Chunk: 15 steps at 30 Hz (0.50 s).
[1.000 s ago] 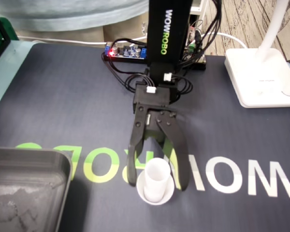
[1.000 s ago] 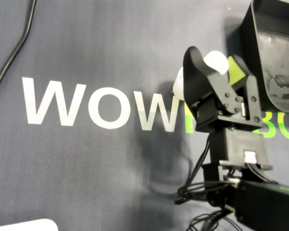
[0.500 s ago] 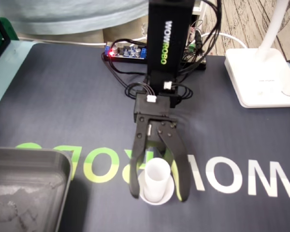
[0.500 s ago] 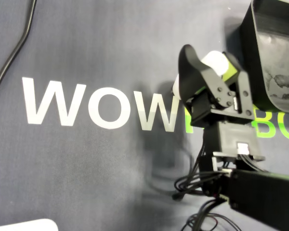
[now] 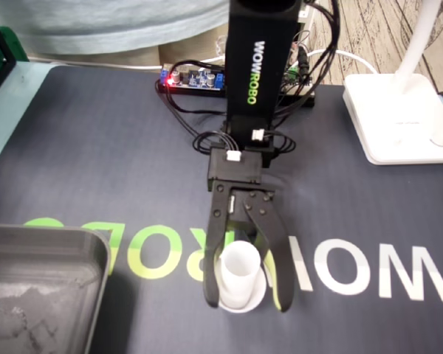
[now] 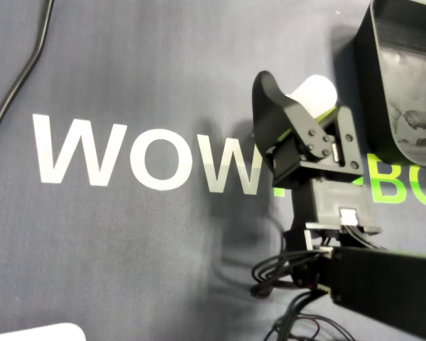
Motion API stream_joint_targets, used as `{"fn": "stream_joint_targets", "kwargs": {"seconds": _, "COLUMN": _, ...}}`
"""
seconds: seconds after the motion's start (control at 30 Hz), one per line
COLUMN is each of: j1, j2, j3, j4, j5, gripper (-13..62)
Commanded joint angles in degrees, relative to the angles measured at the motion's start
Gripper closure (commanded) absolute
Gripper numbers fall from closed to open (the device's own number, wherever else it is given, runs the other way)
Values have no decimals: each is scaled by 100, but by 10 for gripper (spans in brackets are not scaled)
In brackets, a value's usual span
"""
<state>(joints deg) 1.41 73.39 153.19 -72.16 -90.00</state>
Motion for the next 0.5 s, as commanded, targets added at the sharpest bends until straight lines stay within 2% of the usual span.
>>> {"fn": "stream_joint_targets", "kwargs": {"seconds": 0.0, "j1": 26, "j2": 9, "j3": -158, "j4": -475, "j5": -26, "gripper": 227}}
{"fn": "stream_joint_targets", "kwargs": {"seconds": 0.23, "j1": 79, "j2": 0, "j3": -167, "j4": -475, "j5": -26, "gripper": 244}}
{"fn": "stream_joint_targets", "kwargs": {"seconds": 0.3, "j1": 79, "j2": 0, "j3": -158, "j4": -483, "j5": -26, "gripper": 282}}
{"fn": "stream_joint_targets", "kwargs": {"seconds": 0.47, "j1": 88, "j2": -18, "j3": -158, "j4": -475, "j5": -18, "gripper": 303}}
